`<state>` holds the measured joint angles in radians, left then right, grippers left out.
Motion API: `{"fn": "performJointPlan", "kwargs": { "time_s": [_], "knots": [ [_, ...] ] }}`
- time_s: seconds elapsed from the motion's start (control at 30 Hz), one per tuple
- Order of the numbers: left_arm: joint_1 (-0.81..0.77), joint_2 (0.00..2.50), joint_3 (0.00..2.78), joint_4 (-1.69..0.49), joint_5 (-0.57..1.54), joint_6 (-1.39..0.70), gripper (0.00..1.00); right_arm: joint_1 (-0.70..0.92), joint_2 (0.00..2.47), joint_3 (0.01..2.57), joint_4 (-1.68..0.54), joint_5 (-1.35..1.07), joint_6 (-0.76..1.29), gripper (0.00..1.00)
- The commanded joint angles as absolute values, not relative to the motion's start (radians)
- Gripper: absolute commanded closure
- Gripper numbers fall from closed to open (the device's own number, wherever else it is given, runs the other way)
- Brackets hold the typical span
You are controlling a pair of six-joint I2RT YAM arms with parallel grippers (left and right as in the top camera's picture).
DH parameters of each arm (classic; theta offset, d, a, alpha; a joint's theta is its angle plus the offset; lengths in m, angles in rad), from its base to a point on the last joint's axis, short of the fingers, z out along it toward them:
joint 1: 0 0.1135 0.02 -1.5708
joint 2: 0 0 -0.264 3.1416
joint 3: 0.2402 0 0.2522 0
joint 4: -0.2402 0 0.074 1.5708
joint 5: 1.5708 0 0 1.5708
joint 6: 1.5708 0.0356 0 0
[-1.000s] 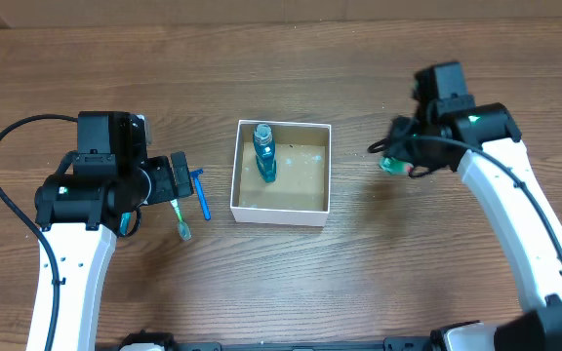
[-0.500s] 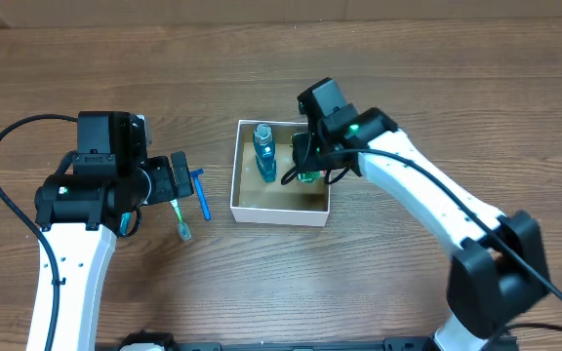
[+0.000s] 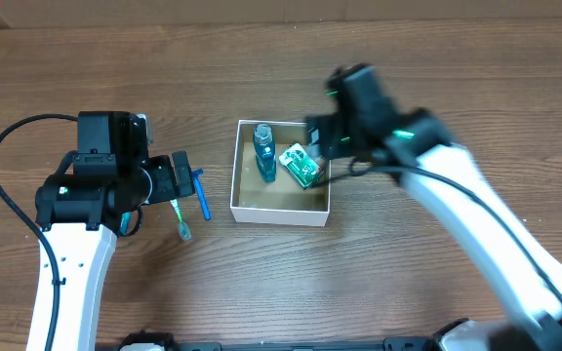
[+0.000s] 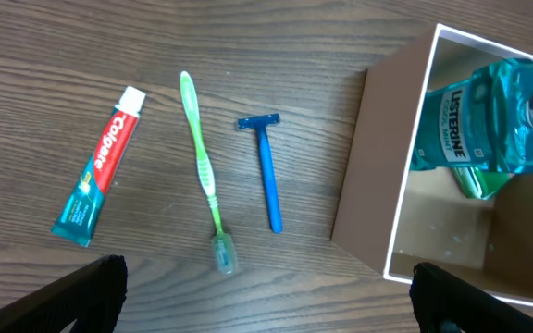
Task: Pack container
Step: 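Place the soap into the box beside the bottle, withdraw right arm, then grasp the blue razor with the left gripper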
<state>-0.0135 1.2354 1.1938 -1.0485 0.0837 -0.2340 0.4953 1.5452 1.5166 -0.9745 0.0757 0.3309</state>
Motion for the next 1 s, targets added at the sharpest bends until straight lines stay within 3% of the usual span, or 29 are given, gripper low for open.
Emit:
{"fn": "performJointPlan", "kwargs": {
  "time_s": [0.0, 0.17, 0.27, 0.63, 0.83, 0.9, 0.97],
  "knots": [
    [-0.082, 1.239, 1.214, -1.053, 0.054, -0.282, 0.0, 0.298, 1.369, 1.552, -1.063, 0.128, 0.398, 0.08],
    [-0.145, 1.348, 1.214, -1.072, -0.002, -0.394, 0.0, -0.048, 1.311, 1.547, -1.25, -0.028, 0.367, 0.01],
    [-0.145, 1.462, 1.214, -1.066, 0.021, -0.41, 0.0, -0.152, 1.324, 1.518, -1.251, -0.131, 0.324, 0.01],
    [-0.144, 1.862, 1.214, -0.902, 0.097, -0.43, 0.0, -0.164, 1.349, 1.492, -1.247, -0.133, 0.324, 0.02],
    [-0.144, 1.944, 1.214, -0.851, 0.096, -0.431, 0.0, -0.164, 1.349, 1.492, -1.247, -0.133, 0.321, 0.02],
    [-0.144, 1.958, 1.214, -0.848, 0.094, -0.431, 0.13, -0.164, 1.349, 1.492, -1.247, -0.133, 0.321, 0.02],
    [-0.144, 1.959, 1.214, -0.852, 0.094, -0.43, 0.35, -0.164, 1.349, 1.492, -1.247, -0.133, 0.32, 0.02]
  ]
}}
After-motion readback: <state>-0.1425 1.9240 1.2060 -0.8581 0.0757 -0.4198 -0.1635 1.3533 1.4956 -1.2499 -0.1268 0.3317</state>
